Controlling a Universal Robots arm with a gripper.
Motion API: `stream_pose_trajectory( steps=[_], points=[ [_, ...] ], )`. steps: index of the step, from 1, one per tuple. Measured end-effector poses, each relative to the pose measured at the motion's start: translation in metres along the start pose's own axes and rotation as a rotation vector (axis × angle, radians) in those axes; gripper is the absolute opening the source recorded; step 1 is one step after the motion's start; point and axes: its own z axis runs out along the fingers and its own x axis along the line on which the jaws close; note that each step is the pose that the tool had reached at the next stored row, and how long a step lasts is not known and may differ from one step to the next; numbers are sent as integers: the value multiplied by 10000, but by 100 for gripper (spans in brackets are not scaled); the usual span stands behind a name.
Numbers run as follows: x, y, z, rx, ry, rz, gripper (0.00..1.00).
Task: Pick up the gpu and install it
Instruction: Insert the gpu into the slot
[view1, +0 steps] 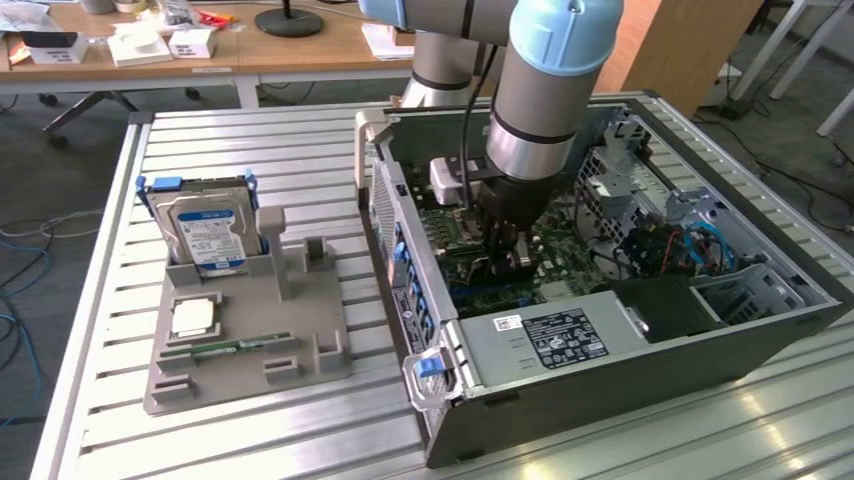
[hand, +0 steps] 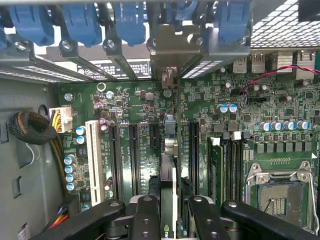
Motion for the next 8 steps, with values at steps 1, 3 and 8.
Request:
stream_pose_trajectory(
  steps=[1, 3, 8],
  points=[
    [0, -3, -1, -1, 2, 0, 26],
    [-1, -8, -5, 1, 3, -1, 26],
    [-2, -13, -36, 1, 25, -2, 26]
  ],
)
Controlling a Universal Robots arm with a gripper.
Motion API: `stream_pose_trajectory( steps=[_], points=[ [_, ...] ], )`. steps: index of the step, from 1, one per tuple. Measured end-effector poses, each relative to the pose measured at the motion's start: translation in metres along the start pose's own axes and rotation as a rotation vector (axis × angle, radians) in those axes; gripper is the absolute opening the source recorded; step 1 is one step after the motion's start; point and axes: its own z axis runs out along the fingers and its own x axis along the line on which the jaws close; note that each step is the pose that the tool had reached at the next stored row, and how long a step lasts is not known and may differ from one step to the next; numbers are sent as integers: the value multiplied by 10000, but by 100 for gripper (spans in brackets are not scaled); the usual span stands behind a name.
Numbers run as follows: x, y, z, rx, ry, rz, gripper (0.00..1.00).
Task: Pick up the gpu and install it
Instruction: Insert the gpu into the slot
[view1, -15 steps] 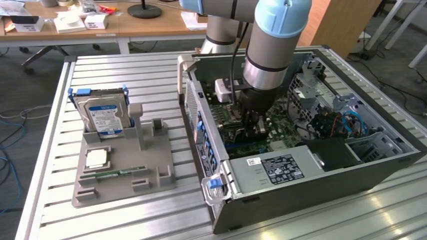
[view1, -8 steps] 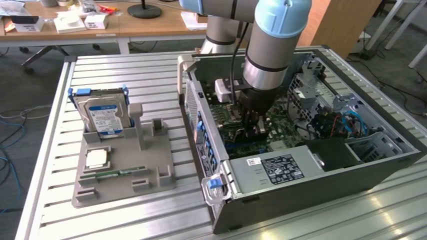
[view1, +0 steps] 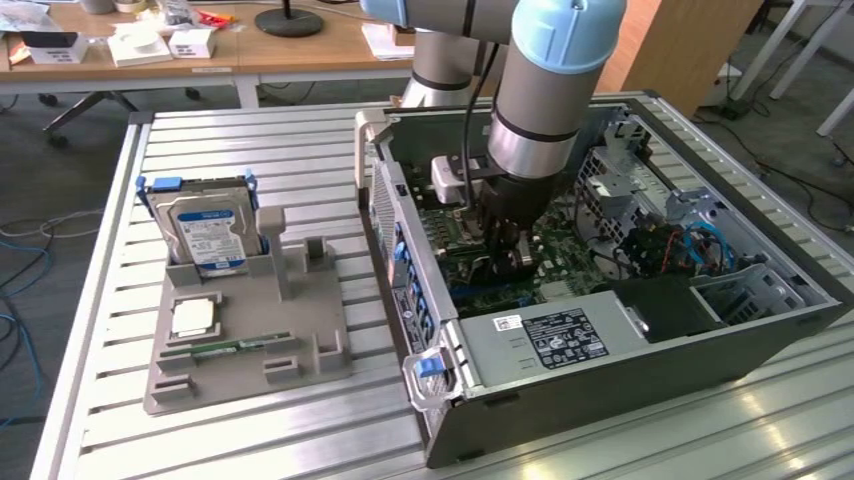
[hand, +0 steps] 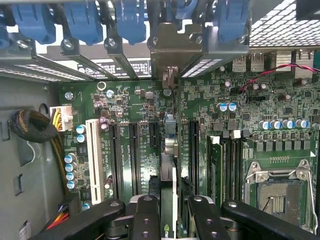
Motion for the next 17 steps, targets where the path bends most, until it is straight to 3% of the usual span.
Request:
stream_pose_trajectory(
  steps=[17],
  points=[
    [0, -1, -15, 0, 12, -1, 26]
  ],
)
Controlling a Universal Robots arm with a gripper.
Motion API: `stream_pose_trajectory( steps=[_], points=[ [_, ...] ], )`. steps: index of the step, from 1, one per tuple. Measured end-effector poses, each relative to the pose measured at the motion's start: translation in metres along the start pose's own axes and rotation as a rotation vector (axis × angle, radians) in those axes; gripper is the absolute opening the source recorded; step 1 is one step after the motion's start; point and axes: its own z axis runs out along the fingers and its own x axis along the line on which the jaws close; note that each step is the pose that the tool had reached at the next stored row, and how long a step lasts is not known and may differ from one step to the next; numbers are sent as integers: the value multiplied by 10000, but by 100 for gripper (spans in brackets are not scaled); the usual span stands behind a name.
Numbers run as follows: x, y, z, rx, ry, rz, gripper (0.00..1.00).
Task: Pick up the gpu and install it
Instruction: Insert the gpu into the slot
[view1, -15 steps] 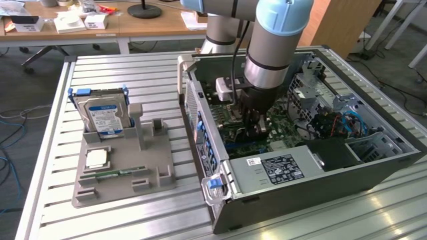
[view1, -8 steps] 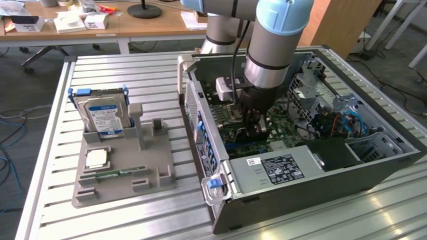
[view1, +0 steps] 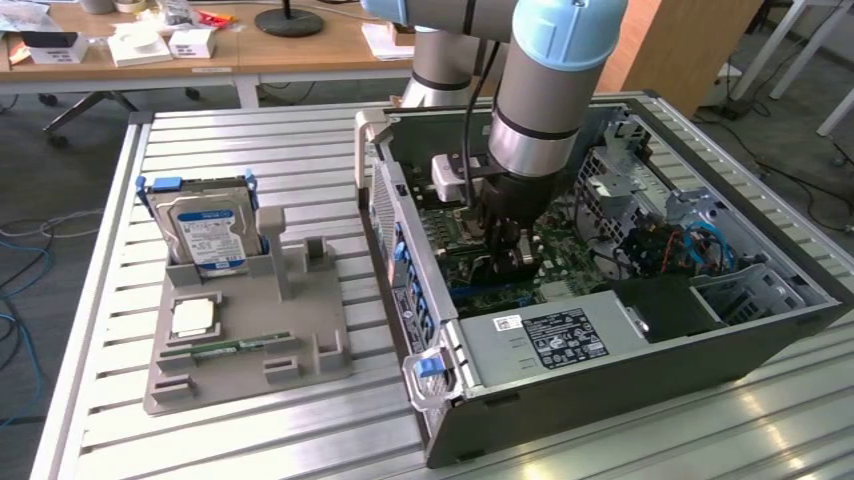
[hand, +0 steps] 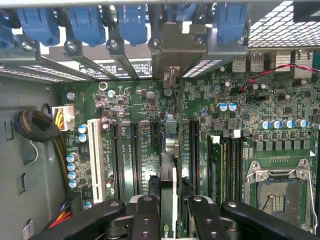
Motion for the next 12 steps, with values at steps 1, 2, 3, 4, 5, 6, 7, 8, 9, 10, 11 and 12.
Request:
stream_pose_trajectory(
  steps=[1, 2, 3, 4, 5, 6, 7, 8, 9, 10, 11, 12],
  points=[
    [0, 0, 0, 0, 0, 0, 26],
    [0, 0, 0, 0, -3, 0, 26],
    [0, 0, 0, 0, -10, 0, 26],
    [0, 0, -5, -1, -34, 3, 26],
    [-1, 0, -16, -4, -68, 4, 26],
    [-1, -1, -30, -4, -86, 4, 26],
    [-1, -2, -46, -5, -95, 4, 26],
    [-1, -2, -53, -6, -98, 4, 26],
    [-2, -2, -55, -5, -100, 4, 26],
    [-2, -2, -54, -4, -103, 4, 26],
    [-2, -2, -54, -5, -107, 5, 26],
    [-2, -2, -52, -7, -115, 5, 26]
  ],
)
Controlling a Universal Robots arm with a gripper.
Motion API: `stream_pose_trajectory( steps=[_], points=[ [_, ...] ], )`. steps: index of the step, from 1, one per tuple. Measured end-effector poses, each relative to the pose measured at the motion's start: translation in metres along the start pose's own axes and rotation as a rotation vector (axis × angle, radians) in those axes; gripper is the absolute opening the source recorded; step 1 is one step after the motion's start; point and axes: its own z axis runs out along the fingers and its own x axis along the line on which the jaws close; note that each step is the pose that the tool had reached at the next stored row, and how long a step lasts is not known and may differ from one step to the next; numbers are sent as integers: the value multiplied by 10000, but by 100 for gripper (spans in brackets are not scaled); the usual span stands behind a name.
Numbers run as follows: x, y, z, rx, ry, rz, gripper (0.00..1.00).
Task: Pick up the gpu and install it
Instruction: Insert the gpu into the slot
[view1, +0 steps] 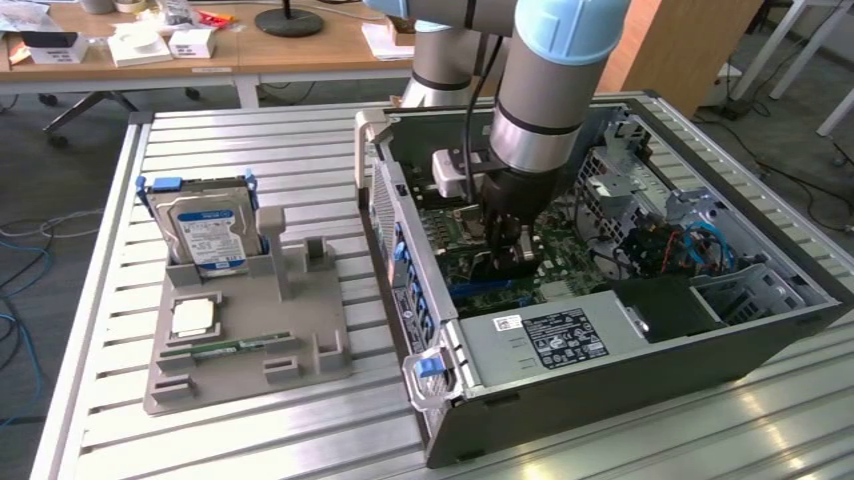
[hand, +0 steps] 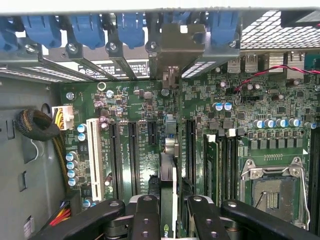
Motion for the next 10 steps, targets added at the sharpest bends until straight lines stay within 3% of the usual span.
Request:
stream_pose_trajectory(
  steps=[6, 10],
  points=[
    [0, 1, 12, -7, -91, 3, 26],
    [1, 5, 32, -6, -95, 3, 26]
  ],
)
